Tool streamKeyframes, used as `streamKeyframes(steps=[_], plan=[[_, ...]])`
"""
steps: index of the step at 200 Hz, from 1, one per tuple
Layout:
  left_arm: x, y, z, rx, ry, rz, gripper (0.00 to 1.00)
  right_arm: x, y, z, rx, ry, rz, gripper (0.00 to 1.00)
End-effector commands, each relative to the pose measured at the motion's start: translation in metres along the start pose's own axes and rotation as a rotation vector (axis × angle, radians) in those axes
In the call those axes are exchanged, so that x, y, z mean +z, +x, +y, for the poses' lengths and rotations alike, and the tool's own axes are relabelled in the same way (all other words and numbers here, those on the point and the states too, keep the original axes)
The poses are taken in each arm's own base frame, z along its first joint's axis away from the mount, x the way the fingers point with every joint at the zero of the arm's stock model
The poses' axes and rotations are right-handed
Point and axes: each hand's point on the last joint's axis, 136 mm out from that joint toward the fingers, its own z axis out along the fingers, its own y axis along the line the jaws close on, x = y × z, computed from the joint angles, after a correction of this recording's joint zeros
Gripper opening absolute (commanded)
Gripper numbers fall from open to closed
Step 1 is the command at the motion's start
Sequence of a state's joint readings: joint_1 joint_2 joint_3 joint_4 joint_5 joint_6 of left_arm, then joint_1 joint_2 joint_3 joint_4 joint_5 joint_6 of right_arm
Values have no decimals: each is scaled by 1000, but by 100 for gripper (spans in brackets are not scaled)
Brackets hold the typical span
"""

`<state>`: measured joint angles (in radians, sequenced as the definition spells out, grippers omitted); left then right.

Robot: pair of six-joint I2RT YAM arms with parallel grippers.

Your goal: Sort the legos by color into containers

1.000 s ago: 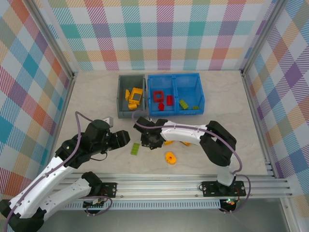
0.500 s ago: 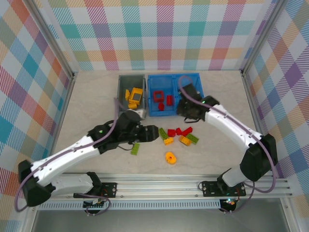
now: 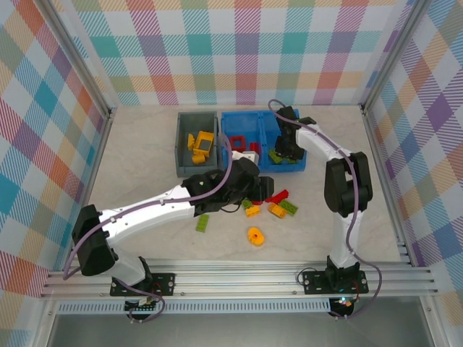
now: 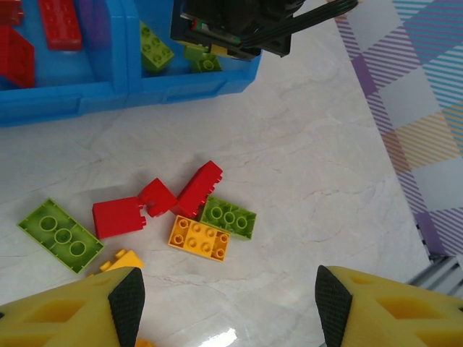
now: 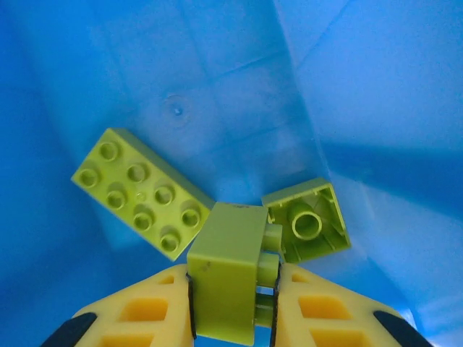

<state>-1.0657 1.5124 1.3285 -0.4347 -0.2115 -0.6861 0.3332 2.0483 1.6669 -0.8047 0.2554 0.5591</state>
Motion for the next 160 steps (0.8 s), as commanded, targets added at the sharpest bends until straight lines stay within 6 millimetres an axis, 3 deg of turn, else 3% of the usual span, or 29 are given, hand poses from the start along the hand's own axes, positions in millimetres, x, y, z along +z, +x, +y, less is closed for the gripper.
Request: streamKeyframes(steps=[1,28,51,83,98,122,140,160], plan=[[2,2,8,-23,-73,6,66,-1,-3,-10,-23,58,-3,28],[8,16,24,-75,-142,41,65,-5,-6,-5,-34,35,-5,44],[11,23,28,-97,-155,68,65,-28,-11,4,-54,-11,-41,55],[10,39,36,-107,-189,134,65,-88,-19,16,-83,-110,-138,60],[10,60,43,-135,-216,209,67,-125,-13,20,-117,-181,-191,65],[12,110,53,-247,-280,356,69,-179,21,19,-191,-325,-244,72],[16,145,58,-347,-328,436,70,-211,59,11,-242,-452,-256,74],[27,173,49,-446,-318,478,73,-247,107,7,-322,-658,-264,76]])
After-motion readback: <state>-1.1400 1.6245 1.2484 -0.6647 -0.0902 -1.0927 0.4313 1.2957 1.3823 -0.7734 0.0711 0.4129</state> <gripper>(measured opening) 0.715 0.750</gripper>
